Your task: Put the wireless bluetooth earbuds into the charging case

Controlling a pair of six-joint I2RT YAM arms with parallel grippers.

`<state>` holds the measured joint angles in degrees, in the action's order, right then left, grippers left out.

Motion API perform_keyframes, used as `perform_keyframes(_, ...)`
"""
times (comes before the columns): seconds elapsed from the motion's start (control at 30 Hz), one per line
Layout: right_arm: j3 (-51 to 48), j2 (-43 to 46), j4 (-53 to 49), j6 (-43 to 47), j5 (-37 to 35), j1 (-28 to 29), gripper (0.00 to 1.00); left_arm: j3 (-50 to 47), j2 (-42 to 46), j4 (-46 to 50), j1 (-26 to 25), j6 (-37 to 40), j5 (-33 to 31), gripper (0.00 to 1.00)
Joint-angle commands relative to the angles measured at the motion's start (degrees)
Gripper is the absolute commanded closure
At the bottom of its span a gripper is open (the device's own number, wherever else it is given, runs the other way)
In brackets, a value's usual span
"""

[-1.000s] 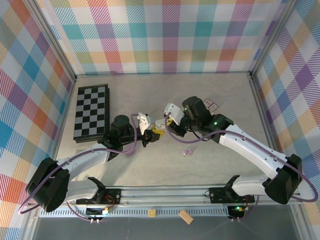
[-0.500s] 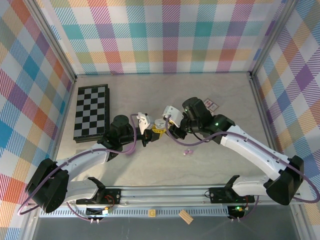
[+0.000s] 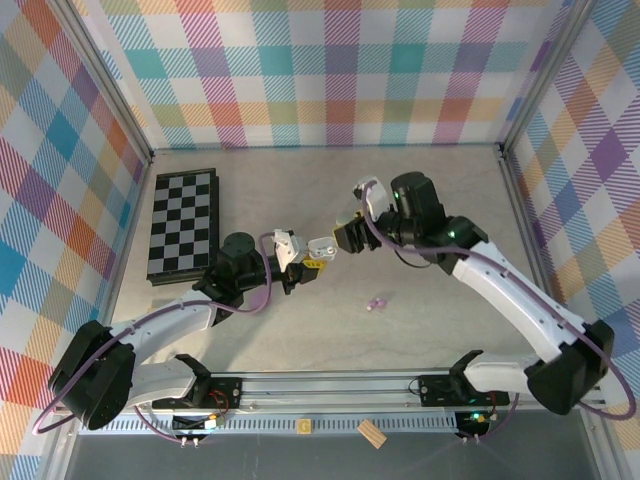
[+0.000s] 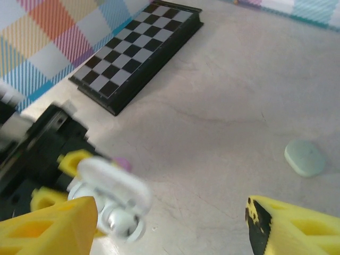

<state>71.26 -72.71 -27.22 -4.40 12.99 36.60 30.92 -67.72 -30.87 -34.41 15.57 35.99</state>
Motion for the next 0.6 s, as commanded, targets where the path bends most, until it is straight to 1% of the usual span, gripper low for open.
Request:
perform_keyframes(0.0, 5.8, -3.4, -4.1, -7.5, 2.7, -0.1, 0.25, -1.4, 1.8, -2.6, -0.2, 4.4, 0.8, 0.98)
perform_keyframes(0.2, 12.7, -10.5, -13.4, -4.1, 3.5, 0.1, 0.24, -1.2, 2.8, -0.7, -0.2, 6.6, 0.1, 0.98)
perform_keyframes(0.43, 16.0, -14.4, -19.4, -0.3, 1.0, 1.9, 0.25, -0.6, 3.6, 0.8, -0.3, 6.4, 0.6, 0.98)
perform_keyframes(0.57, 15.5, -14.9, -22.4, 4.3, -1.3, 3.3, 0.24, -0.2, 3.2, 0.8, -0.3, 4.9, 0.5, 0.98)
